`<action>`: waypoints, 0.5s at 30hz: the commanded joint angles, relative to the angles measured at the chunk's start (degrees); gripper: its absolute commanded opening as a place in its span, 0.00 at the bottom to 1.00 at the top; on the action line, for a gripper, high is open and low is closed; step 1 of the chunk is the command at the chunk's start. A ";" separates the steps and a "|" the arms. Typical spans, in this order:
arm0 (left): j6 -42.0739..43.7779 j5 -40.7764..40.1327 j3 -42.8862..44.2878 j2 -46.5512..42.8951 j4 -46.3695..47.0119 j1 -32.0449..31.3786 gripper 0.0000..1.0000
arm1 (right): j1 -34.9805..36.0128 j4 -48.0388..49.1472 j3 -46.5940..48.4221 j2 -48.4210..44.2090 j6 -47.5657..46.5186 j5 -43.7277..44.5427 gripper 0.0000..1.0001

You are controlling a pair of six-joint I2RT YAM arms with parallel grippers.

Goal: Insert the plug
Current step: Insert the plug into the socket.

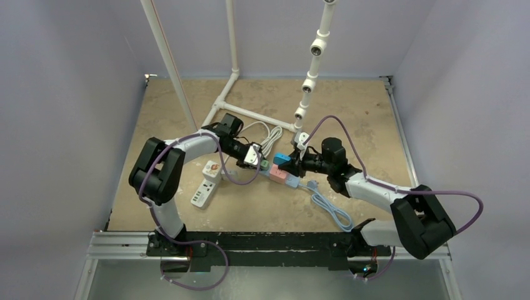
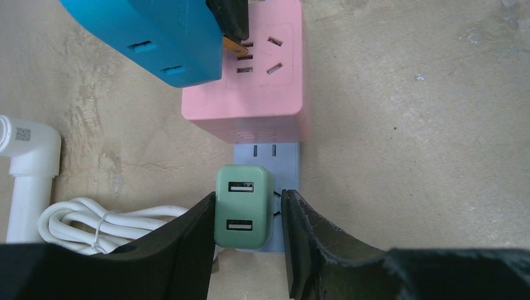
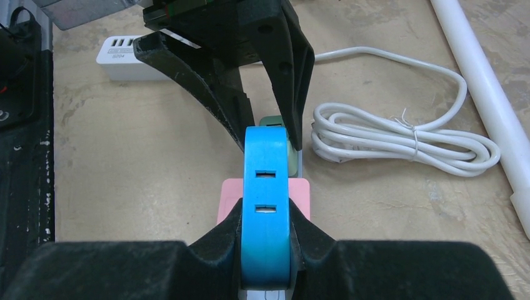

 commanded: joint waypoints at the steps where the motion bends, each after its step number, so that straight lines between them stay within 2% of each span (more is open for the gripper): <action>1: 1.71 1.84 2.21 1.41 -2.71 -0.82 0.37 | 0.02 5.10 -1.17 0.15 1.08 0.08 0.00; 8: 2.52 1.24 4.19 3.02 -5.50 -1.27 0.22 | 0.04 7.43 -2.44 0.17 1.82 0.47 0.00; 15: 2.94 0.62 6.06 4.76 -7.19 -1.71 0.19 | 0.05 9.68 -3.18 0.74 2.69 0.84 0.00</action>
